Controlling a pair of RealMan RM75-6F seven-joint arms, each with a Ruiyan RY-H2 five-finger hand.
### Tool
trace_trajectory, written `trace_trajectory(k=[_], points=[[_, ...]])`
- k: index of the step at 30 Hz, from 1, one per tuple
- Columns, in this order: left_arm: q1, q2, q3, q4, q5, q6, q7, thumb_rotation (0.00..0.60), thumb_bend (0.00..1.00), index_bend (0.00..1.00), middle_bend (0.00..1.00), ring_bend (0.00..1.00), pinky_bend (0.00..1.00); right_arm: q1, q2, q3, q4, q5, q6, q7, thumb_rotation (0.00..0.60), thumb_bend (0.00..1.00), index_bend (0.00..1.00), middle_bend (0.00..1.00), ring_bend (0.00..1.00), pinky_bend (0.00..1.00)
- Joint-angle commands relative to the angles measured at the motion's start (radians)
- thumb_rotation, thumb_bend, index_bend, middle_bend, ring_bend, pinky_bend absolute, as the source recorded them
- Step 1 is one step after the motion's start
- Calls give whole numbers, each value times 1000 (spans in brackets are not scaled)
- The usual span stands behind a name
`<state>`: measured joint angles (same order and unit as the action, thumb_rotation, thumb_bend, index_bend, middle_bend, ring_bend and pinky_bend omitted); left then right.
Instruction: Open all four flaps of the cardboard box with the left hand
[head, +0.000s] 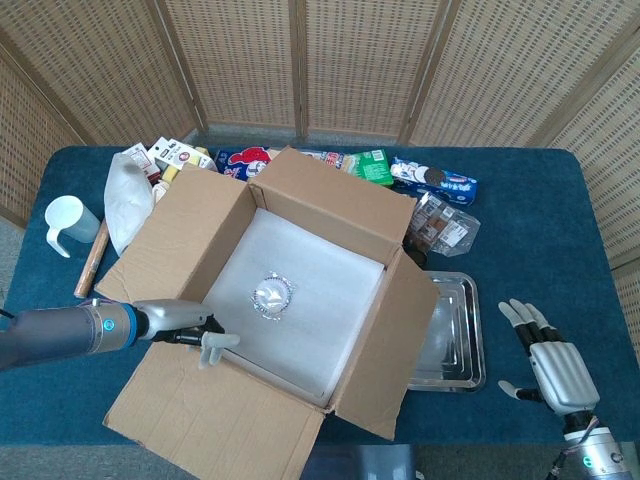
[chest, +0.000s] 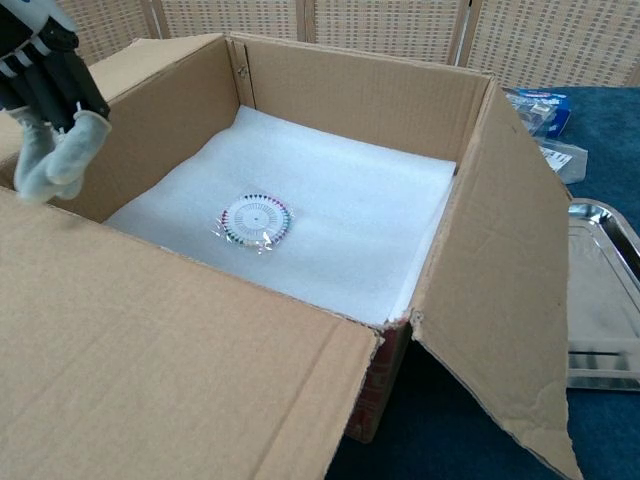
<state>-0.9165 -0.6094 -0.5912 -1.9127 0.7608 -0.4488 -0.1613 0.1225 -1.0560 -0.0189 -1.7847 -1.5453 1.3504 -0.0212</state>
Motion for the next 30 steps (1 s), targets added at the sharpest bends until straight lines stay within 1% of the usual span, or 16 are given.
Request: trace_trajectory(k=[1,2,3,4,6,8,10,11,13,15,17,18,21,24,28,30], points=[[44,-16,66,-71,158,325,64,2,0,384,374,220,270,0,1,0,0,0,1,3,600,0,0,0,0,253],[53,-26,85,-77,191,408,82,3,0,377,351,206,262,0,1,1,0,-1,2,3,600,0,0,0,0,253],[59,-33,99,-80,209,458,93,6,0,372,322,190,250,-1,2,1,-1,-1,3,4,600,0,0,0,0,253],[67,-46,120,-81,232,536,111,11,0,368,299,181,241,-1,3,1,-1,-1,4,6,600,0,0,0,0,253],[75,-74,149,-78,252,652,135,32,0,359,267,163,226,-2,4,1,-2,-2,5,8,600,0,0,0,0,253],[81,-105,172,-71,260,759,161,72,0,344,236,145,214,-2,5,1,-2,-3,5,9,600,0,0,0,0,253],[88,-136,193,-63,268,863,199,146,0,322,187,119,195,-2,6,0,-3,-4,5,10,600,0,0,0,0,253],[93,-154,206,-60,274,922,226,163,0,317,174,112,189,-2,6,0,-3,-5,6,11,600,0,0,0,0,253],[105,-187,220,-55,280,1027,269,246,0,287,116,84,173,-2,7,0,-4,-6,6,12,600,0,0,0,0,253],[125,-231,234,-46,301,1155,324,300,0,258,77,66,161,-2,7,-1,-4,-7,8,13,600,0,0,0,0,253],[142,-265,242,-33,325,1248,363,313,0,219,39,42,142,-3,8,-1,-4,-9,9,14,600,0,0,0,0,253],[152,-282,246,-23,339,1295,381,333,0,185,18,23,112,-3,8,-2,-5,-10,10,14,600,0,0,0,0,253],[174,-310,255,5,367,1377,398,382,0,72,0,0,14,-3,8,-3,-6,-14,10,12,600,0,0,0,0,253],[200,-314,265,29,398,1431,387,392,0,9,0,0,0,-4,7,-4,-5,-17,12,9,600,0,0,0,0,253],[243,-293,282,54,449,1479,338,390,0,0,0,0,0,-4,3,-1,0,-14,15,4,600,0,0,0,0,248],[273,-276,296,71,493,1507,293,390,0,0,0,0,0,-5,-2,3,7,-10,18,-2,600,0,0,0,0,238]])
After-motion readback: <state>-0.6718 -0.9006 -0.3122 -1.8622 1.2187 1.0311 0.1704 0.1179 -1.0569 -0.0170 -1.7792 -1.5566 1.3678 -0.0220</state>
